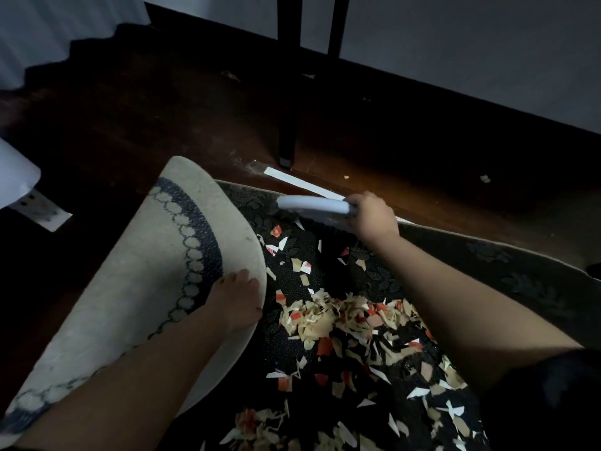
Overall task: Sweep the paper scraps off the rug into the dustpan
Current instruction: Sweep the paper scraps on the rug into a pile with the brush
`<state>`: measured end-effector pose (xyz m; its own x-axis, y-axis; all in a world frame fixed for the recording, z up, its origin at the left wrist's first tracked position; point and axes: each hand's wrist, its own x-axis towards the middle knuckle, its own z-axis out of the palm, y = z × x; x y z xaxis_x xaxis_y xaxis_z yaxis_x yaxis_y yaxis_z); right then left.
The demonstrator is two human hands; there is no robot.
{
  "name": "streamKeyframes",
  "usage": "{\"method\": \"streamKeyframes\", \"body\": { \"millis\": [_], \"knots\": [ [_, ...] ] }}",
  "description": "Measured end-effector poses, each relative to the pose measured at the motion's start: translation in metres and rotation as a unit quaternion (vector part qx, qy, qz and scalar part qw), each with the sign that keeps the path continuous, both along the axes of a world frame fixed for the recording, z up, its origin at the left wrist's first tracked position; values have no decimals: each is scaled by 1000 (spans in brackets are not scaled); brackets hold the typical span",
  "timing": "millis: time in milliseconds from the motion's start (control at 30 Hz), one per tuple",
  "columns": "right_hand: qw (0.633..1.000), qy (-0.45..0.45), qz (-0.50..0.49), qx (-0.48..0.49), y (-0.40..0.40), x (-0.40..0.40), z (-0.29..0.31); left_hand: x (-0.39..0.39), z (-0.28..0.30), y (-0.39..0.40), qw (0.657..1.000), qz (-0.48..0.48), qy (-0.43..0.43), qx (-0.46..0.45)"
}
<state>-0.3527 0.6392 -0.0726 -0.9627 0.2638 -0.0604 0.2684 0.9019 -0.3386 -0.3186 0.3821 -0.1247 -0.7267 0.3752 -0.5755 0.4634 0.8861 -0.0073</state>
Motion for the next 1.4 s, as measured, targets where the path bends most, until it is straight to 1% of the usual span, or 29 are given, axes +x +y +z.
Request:
{"method": "streamKeyframes", "body": {
  "millis": [67,200,267,467,567,667,767,867,933,1033,1133,1233,1333,1400],
  "knots": [
    [999,-25,24,6,-4,-2,-4,0,-1,-1,1000,-2,-5,-4],
    [985,-88,146,27,10,1,6,1,-2,-2,1000,-7,-3,-8],
    [975,-110,191,31,23,6,15,2,-1,-1,1000,-7,-4,-5],
    [948,-147,277,45,51,24,43,1,-1,1,1000,-2,-8,1],
    [956,-122,267,18,58,32,56,0,-2,1,1000,-2,-9,-7],
    [978,-60,200,-22,49,30,56,0,-1,1,1000,5,-7,-14],
    [993,4,115,-5,27,17,41,0,-2,-1,1000,7,0,-13],
    [997,-10,75,18,4,6,24,1,-2,-3,1000,9,5,-13],
    [996,-30,84,27,-4,4,14,0,-3,-4,1000,11,6,-15],
    [987,-65,146,12,-2,9,9,1,-4,-7,1000,12,3,-19],
    [970,-98,221,31,13,17,19,1,-5,-7,1000,12,0,-19],
    [953,-126,271,47,30,25,35,2,-4,-4,1000,4,2,-20],
    [943,-141,297,58,44,31,53,2,-2,0,1000,-2,3,-17],
    [947,-131,289,46,53,32,64,2,-2,1,1000,-5,8,-14]
  ]
}}
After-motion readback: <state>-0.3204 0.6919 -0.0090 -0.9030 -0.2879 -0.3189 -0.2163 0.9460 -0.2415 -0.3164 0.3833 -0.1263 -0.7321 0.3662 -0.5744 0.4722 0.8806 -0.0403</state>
